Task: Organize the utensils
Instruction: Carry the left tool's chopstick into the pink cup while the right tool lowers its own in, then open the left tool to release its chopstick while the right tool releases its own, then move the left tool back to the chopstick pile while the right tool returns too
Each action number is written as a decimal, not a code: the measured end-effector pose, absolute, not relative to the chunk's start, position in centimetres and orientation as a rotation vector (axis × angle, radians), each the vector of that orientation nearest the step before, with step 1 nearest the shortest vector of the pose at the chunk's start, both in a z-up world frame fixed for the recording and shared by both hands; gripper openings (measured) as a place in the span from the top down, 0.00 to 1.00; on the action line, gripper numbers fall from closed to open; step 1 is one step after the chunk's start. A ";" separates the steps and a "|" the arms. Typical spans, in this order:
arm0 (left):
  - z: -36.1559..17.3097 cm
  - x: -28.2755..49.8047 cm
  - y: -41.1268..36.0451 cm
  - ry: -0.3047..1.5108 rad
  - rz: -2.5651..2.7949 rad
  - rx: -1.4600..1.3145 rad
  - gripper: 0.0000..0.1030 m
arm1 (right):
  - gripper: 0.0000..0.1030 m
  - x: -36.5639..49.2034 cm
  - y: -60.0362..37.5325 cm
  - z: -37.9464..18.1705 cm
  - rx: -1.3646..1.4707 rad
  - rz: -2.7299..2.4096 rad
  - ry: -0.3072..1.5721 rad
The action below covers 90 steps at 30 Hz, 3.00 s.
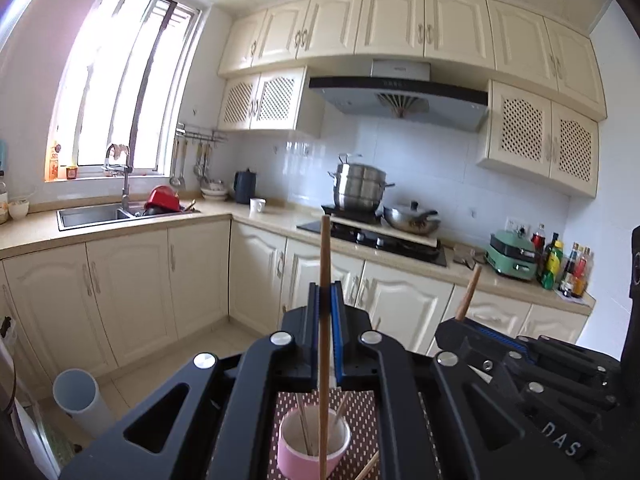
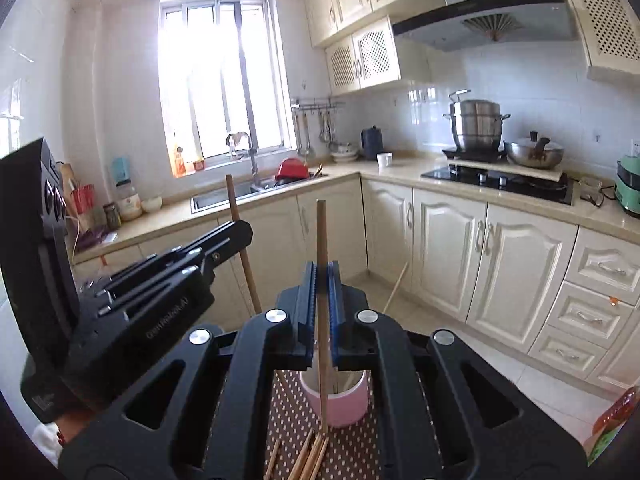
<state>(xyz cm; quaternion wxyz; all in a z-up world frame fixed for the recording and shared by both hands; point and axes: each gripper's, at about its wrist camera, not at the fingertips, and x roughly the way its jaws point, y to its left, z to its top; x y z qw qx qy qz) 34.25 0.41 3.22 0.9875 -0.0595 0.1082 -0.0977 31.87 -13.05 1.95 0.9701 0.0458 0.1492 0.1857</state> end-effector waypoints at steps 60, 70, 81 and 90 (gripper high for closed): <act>-3.3 34.6 3.1 0.390 -0.145 -0.032 0.55 | 0.94 34.4 -12.6 -5.3 0.144 0.307 0.412; -3.0 32.6 3.7 0.405 -0.145 -0.039 0.50 | 0.93 32.7 -12.5 -5.5 0.135 0.294 0.429; -3.2 29.3 4.8 0.423 -0.138 -0.050 0.49 | 0.93 29.6 -12.9 -5.2 0.134 0.298 0.430; -6.3 27.1 5.1 0.513 -0.139 -0.055 0.49 | 0.93 27.3 -12.6 -7.2 0.122 0.321 0.471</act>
